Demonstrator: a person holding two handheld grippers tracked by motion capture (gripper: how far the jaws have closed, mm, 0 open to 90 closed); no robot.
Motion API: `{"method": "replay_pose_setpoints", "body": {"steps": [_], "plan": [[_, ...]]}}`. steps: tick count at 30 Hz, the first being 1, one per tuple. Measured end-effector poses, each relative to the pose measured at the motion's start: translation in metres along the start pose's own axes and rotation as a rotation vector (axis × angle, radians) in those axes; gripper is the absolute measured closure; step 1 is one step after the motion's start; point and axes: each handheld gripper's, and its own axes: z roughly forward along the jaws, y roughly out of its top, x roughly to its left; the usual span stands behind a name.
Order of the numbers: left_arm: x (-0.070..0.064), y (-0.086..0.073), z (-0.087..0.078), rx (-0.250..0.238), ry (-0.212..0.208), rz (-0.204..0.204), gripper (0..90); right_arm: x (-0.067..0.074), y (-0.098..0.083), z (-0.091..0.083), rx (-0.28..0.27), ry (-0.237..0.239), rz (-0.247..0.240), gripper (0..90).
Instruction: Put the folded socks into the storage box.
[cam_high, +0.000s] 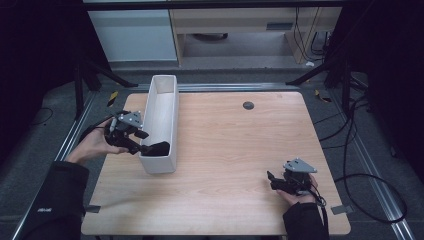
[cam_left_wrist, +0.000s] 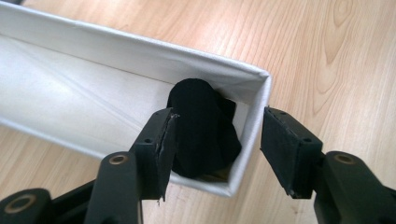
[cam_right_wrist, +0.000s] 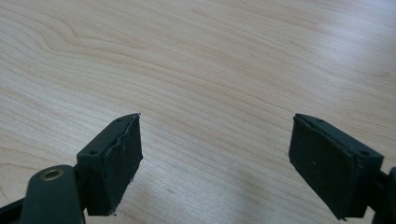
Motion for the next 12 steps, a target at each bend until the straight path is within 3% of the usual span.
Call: {"method": "replay_pose_setpoints", "body": {"steps": [5, 7, 9, 10, 12], "plan": [[-0.016, -0.009, -0.009, -0.043, 0.015, -0.045, 41.3, 0.000, 0.000, 0.000, 0.002, -0.001, 0.001, 17.5], [-0.030, -0.019, -0.011, -0.060, 0.036, -0.086, 39.1, 0.000, 0.000, -0.001, -0.002, -0.003, 0.000, 17.3], [-0.033, -0.022, -0.012, -0.071, 0.047, -0.100, 37.7, 0.000, 0.000, -0.001, -0.006, -0.004, 0.004, 17.2], [-0.042, -0.030, -0.013, -0.106, 0.076, -0.149, 37.0, 0.000, 0.000, -0.001, -0.006, -0.004, 0.006, 17.1], [-0.051, -0.039, -0.013, -0.138, 0.102, -0.187, 36.0, -0.001, 0.000, -0.001, -0.006, -0.005, 0.006, 16.8]]}}
